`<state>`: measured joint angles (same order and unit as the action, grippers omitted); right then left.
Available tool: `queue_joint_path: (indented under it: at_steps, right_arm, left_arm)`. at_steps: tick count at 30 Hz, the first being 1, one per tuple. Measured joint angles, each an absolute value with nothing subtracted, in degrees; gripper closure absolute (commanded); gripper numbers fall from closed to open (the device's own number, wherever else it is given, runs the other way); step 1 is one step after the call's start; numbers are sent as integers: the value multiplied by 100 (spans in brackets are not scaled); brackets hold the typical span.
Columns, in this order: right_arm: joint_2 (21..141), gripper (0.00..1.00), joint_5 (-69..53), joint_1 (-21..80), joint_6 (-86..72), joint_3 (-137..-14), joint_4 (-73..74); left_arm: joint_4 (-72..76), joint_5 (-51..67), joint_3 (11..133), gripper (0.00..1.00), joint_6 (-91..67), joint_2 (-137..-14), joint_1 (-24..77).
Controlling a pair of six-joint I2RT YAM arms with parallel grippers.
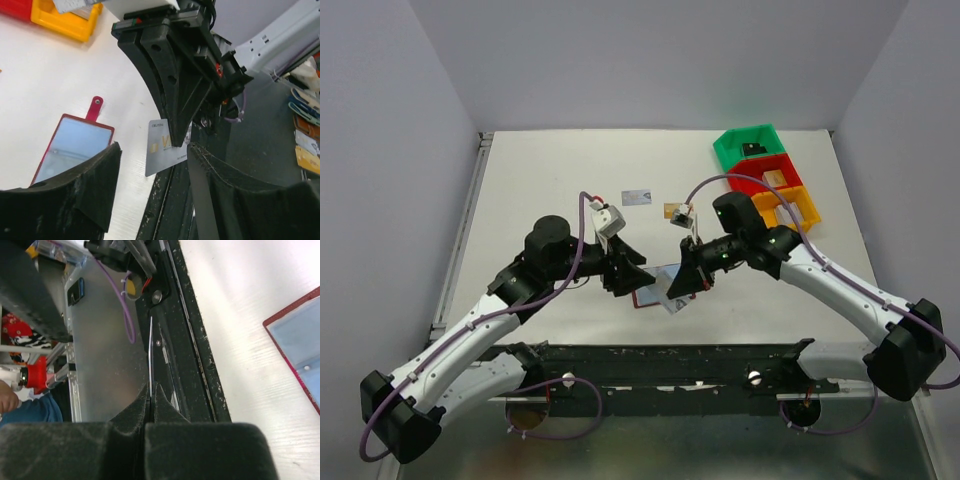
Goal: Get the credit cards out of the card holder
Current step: Place the credit card at the center of the board.
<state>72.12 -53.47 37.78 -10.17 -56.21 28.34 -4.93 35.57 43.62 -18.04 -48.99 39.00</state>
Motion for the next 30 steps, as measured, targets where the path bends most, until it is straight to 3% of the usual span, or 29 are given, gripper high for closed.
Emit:
queue_joint_path:
  at_steps: [7,18,27,30]
  right_arm:
    - [7196,100,-5411,4027,-681,-5782,3334]
    - [7194,100,-5417,4095,-563,-5846,3551]
    - [7214,100,-5435,4158,-519,-5992,3579]
    - [7247,100,-5435,4160,-486,-5994,3586]
  left_arm:
    - [-628,4521,4333,36,-1706,-5280,3747]
    - [-482,5127,4263,46,-1850,-5612,3745]
    - [-333,5450,4230,76,-1953,-5848,3745]
    - [-281,5557,4224,96,-1973,-5881,3745]
